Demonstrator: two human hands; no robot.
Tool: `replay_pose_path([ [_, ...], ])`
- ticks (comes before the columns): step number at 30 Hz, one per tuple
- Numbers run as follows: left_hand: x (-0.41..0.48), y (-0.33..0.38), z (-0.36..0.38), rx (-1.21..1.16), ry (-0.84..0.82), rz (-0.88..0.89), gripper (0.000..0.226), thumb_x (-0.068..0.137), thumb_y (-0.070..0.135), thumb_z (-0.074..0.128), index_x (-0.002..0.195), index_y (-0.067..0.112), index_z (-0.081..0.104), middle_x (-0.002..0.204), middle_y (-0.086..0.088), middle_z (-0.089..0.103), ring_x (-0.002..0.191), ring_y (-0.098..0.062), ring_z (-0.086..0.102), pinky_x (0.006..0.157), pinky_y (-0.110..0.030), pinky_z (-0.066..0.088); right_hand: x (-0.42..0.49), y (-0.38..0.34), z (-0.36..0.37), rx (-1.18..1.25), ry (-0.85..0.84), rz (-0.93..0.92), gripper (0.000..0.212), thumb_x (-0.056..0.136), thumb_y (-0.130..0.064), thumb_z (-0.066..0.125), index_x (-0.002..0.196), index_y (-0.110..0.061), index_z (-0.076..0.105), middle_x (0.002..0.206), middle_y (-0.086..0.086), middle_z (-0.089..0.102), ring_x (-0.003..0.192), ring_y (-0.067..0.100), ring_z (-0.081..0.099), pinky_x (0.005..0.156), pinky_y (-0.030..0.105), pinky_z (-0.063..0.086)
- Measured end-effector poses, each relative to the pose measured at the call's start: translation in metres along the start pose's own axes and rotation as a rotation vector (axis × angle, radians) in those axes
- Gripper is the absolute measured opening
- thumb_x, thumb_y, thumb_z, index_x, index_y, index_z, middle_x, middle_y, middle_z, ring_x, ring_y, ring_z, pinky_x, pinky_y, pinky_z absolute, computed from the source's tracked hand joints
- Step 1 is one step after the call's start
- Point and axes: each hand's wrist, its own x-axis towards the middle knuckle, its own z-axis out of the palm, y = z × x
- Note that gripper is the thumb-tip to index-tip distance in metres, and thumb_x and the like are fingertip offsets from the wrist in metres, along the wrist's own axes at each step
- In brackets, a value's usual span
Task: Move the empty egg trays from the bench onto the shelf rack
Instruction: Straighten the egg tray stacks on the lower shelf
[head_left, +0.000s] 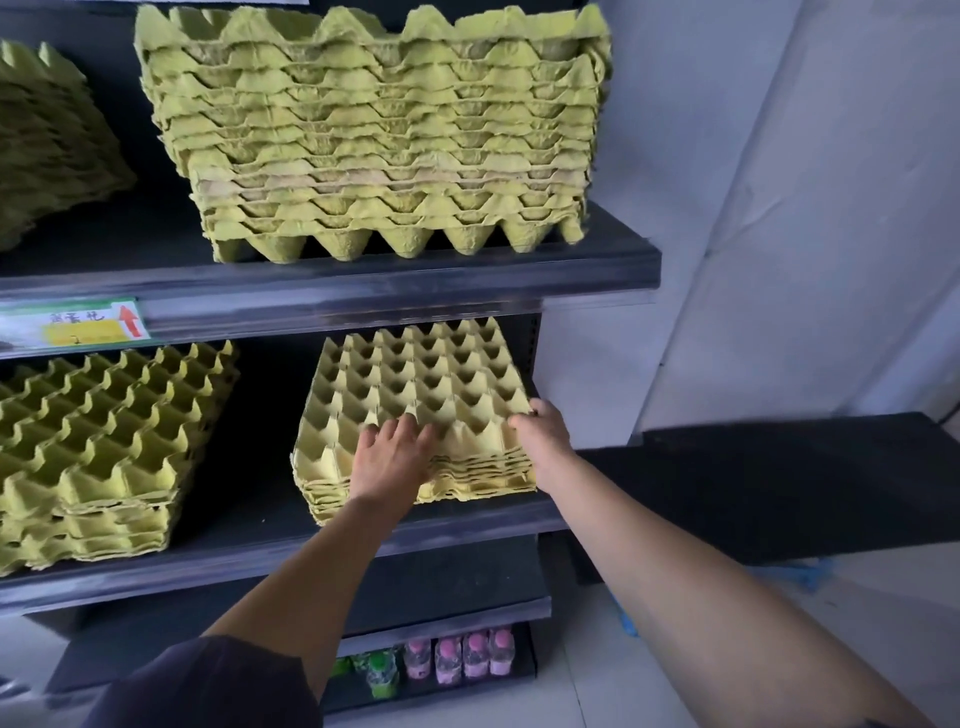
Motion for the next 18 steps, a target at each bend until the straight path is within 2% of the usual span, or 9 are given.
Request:
replay_pose_path([
  [3, -0.001, 0.000, 0.006, -0.009, 0.009, 0.019, 0.058, 0.090, 0.039, 0.055, 0.140, 0.026, 0.029, 0.131, -0.005, 0.042, 0.121, -0.024, 0.042, 0.102, -0.039, 0.029, 0.005, 0.009, 0.001, -0.370, 0.128, -0.118, 0.048, 0.092, -0.014, 0.049, 0.140, -0.016, 0.042, 0.135, 0.007, 0.053, 0.119, 0.029, 0.052, 0.095, 0.035, 0.046],
  [5, 0.001, -0.001, 0.006, -0.031, -0.005, 0.026, 0.059, 0.089, 0.038, 0.056, 0.140, 0.026, 0.029, 0.131, -0.005, 0.041, 0.121, -0.024, 0.041, 0.101, -0.039, 0.030, 0.008, 0.009, 0.002, -0.504, 0.162, -0.194, 0.045, 0.092, -0.014, 0.048, 0.137, -0.016, 0.045, 0.128, 0.009, 0.058, 0.110, 0.031, 0.057, 0.090, 0.041, 0.051],
  [7, 0.002, -0.004, 0.006, -0.045, -0.029, 0.029, 0.059, 0.089, 0.037, 0.055, 0.141, 0.027, 0.028, 0.132, -0.004, 0.039, 0.122, -0.024, 0.040, 0.100, -0.038, 0.030, 0.008, 0.011, 0.003, -0.512, 0.119, -0.197, 0.049, 0.095, -0.014, 0.045, 0.143, -0.016, 0.035, 0.128, 0.010, 0.057, 0.104, 0.030, 0.061, 0.082, 0.042, 0.054],
  [9, 0.003, -0.003, 0.007, -0.061, -0.036, 0.029, 0.059, 0.090, 0.036, 0.055, 0.141, 0.027, 0.028, 0.132, -0.004, 0.039, 0.122, -0.024, 0.039, 0.101, -0.038, 0.030, 0.007, 0.013, 0.002, -0.548, 0.112, -0.199, 0.050, 0.099, -0.017, 0.042, 0.147, -0.017, 0.029, 0.130, 0.011, 0.056, 0.104, 0.030, 0.062, 0.081, 0.042, 0.054],
  [13, 0.003, 0.000, 0.006, -0.065, 0.011, 0.058, 0.055, 0.090, 0.033, 0.055, 0.139, 0.025, 0.032, 0.129, -0.005, 0.041, 0.120, -0.024, 0.040, 0.101, -0.039, 0.028, 0.010, 0.014, -0.001, -0.453, 0.176, -0.216, 0.043, 0.098, -0.009, 0.041, 0.141, -0.014, 0.041, 0.132, 0.012, 0.056, 0.110, 0.030, 0.059, 0.087, 0.038, 0.052],
  [15, 0.000, 0.001, 0.009, -0.059, 0.041, 0.061, 0.052, 0.090, 0.033, 0.055, 0.137, 0.026, 0.035, 0.129, -0.004, 0.042, 0.119, -0.024, 0.041, 0.102, -0.039, 0.027, 0.010, 0.017, -0.001, -0.432, 0.209, -0.219, 0.041, 0.098, -0.011, 0.041, 0.138, -0.015, 0.044, 0.128, 0.011, 0.058, 0.106, 0.030, 0.061, 0.081, 0.035, 0.051],
  [18, -0.001, 0.004, 0.014, -0.070, -0.005, 0.038, 0.051, 0.091, 0.034, 0.053, 0.137, 0.028, 0.032, 0.132, -0.003, 0.038, 0.123, -0.024, 0.039, 0.108, -0.042, 0.022, 0.007, 0.027, 0.004, -0.464, 0.214, -0.215, 0.039, 0.099, -0.017, 0.039, 0.138, -0.018, 0.040, 0.123, 0.011, 0.060, 0.098, 0.031, 0.063, 0.072, 0.037, 0.053],
])
